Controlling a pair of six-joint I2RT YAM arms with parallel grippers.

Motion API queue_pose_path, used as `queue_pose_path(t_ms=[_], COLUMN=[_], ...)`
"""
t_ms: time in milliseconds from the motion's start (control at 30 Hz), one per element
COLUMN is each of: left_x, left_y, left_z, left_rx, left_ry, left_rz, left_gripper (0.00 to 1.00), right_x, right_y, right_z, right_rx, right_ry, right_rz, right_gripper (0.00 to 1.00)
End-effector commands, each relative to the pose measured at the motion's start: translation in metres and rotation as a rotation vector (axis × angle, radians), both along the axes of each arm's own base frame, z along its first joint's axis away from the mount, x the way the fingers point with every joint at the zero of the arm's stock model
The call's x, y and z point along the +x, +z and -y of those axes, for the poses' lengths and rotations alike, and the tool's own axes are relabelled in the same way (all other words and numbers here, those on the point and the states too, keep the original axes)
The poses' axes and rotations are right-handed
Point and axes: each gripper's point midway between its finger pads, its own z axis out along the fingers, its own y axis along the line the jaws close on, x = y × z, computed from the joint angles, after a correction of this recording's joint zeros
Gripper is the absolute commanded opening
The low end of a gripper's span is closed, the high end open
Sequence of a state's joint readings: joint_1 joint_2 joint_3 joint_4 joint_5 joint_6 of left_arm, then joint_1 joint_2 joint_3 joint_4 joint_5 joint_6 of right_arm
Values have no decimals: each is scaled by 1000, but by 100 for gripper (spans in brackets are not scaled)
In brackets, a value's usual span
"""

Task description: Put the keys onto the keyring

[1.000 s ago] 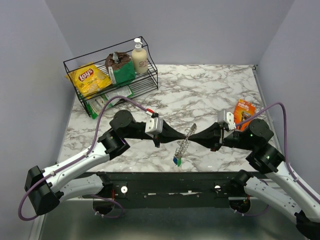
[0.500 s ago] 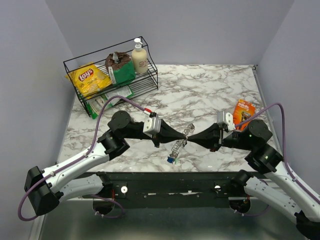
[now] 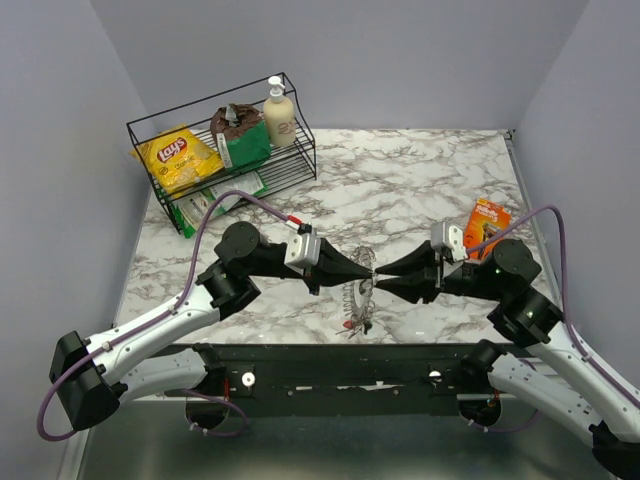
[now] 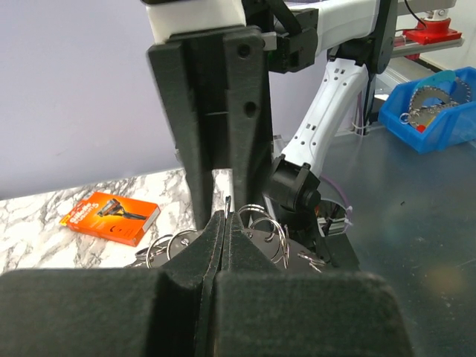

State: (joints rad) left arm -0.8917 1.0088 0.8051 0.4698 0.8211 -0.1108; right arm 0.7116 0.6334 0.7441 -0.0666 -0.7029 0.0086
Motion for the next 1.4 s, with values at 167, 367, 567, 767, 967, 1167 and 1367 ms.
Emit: queue_pose_path(t_ms=[167, 367, 567, 767, 967, 1167, 1367], left_x=[14, 26, 48, 84, 137, 204, 250], left_y=[10, 0, -19, -41, -60, -80, -70], left_z=[-2, -1, 8, 18, 26, 46, 59], left_rx=[-46, -14, 30, 76, 80, 109, 22], left_ry=[82, 139, 209, 350, 548, 699, 749], left_rz=[78, 70, 70, 44, 30, -19, -60], left_gripper=[0, 0, 0, 0, 0, 0, 0], right_x=[16, 27, 42, 48, 49, 48, 46], right_y=[-12, -11, -11, -18, -19, -22, -23], right_z=[17, 30, 41, 42, 46, 47, 47], right_rx=[11, 38, 61, 54, 56, 48, 43], right_ry=[-171, -278, -385, -420, -447, -449, -443], right_rz=[-30, -6, -9, -37, -57, -66, -73], right_gripper=[69, 100, 100, 100, 100, 100, 100])
